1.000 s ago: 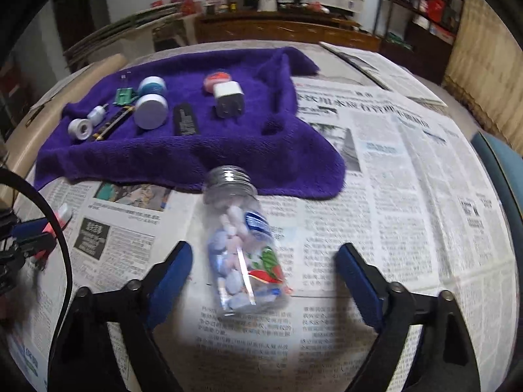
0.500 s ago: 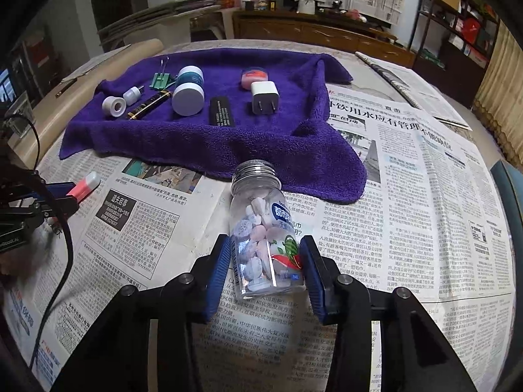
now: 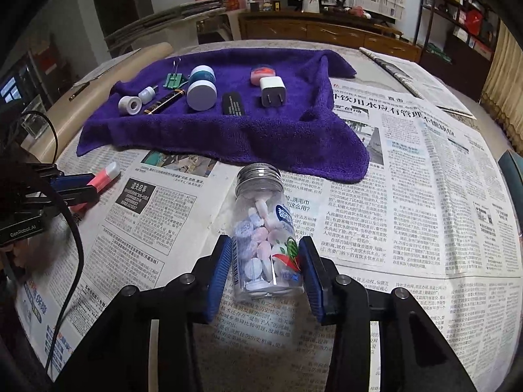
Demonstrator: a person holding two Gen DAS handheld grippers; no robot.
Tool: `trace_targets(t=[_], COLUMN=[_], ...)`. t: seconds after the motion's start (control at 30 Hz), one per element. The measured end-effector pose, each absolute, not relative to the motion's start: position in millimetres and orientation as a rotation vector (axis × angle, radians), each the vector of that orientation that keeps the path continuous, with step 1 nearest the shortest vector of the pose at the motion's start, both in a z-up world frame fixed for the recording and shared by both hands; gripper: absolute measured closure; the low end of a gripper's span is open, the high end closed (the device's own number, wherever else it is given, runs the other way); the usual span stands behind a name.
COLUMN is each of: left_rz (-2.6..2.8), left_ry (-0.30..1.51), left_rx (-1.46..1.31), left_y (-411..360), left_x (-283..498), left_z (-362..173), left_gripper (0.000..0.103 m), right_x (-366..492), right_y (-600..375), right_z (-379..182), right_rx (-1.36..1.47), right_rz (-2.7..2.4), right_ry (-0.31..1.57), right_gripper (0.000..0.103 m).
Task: Organize rigid objects
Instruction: 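Carry the pink tube and pill bottle over the purple towel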
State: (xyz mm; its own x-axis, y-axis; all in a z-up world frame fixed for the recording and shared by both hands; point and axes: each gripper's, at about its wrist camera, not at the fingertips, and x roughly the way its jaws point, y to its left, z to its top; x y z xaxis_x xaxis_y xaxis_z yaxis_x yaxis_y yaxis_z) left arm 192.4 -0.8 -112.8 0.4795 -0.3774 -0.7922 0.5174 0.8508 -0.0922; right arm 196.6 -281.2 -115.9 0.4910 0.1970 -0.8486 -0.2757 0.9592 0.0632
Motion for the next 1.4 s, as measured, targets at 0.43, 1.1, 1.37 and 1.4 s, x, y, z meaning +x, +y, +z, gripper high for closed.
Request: trace_targets(t=[0.43,1.1,1.37,1.4], left_rz=[-0.547,-0.535,-0.483,-0.476], left_ry=[0.917,0.851,0.849,0.849], left_rx=[0.164,0.109,0.078,0.078], left_y=[-0.1,-2.9,10.5,11.2], left_x=[191.8,210.2,249.7,255.2], left_z=[-112.2,-74.3,-63.4,-63.2], left_gripper=[0.086,0.086,0.086,0.086], right_x=[201.1,205.0,260.6,267.0], right_y=[-274.0,-280.3,-274.2,-273.9], right_z=[-118.0,-62.1,-49.5,-49.1], right_rx=[-0.152,-0.044,-0.022,-0.019], right_rz=[0.278,0.35,0.381,0.383], right_ry=[0.98,0.907,0.896,0.894], right_gripper=[0.062,0.062,0.062,0.062])
